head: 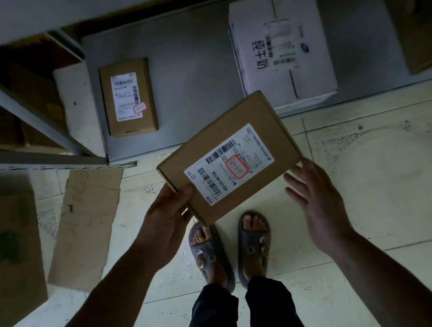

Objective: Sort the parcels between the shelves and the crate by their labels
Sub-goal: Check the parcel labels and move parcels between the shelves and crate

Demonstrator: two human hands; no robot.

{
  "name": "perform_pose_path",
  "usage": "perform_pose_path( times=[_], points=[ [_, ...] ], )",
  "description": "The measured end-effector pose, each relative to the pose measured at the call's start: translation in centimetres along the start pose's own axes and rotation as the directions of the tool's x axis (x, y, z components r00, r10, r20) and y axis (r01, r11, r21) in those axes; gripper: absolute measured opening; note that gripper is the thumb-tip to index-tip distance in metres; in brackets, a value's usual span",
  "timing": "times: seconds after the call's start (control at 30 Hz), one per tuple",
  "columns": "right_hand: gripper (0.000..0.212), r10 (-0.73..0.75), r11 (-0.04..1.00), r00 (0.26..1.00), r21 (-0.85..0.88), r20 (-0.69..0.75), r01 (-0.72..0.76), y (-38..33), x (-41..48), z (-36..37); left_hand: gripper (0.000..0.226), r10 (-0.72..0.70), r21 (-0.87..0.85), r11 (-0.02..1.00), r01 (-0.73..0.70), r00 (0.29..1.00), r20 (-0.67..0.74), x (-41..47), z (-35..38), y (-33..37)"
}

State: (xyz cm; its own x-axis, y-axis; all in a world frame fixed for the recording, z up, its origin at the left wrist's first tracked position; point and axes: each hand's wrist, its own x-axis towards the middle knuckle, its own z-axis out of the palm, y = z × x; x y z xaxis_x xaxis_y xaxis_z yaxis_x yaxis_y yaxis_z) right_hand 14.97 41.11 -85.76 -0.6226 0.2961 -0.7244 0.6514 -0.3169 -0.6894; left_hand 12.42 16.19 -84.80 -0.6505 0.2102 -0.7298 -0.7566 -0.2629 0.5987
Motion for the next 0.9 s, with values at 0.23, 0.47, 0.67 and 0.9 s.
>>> perform_pose_path(
  times=[0.23,0.47,0.67,0.9],
  points=[
    [0.016,-0.099,0.977,0.995,-0.184,0.033,0.104,-3.0,-3.8,-3.3,0.049,-0.1,0.242,0.968,0.066,0.987,0.129,-1.0,4.1,1.9],
    [0.024,-0.034,0.985,0.985,0.16,-0.171,0.062,-2.6,-9.3,-8.4,0.051,-0.147,0.422,0.905,0.041,0.964,0.221,-2.2,11.0,2.6],
    [0.034,0.063,0.935,0.925,0.347,-0.375,0.077,-2.0,-13.7,-15.4,0.047,-0.177,0.567,0.823,-0.005,0.948,0.266,-5.3,19.4,-0.3],
    [0.035,0.154,0.873,0.862,0.475,-0.483,0.11,-0.1,-18.6,-27.4,0.043,-0.229,0.691,0.72,-0.063,0.919,0.322,-9.3,31.3,-7.0]
  ],
)
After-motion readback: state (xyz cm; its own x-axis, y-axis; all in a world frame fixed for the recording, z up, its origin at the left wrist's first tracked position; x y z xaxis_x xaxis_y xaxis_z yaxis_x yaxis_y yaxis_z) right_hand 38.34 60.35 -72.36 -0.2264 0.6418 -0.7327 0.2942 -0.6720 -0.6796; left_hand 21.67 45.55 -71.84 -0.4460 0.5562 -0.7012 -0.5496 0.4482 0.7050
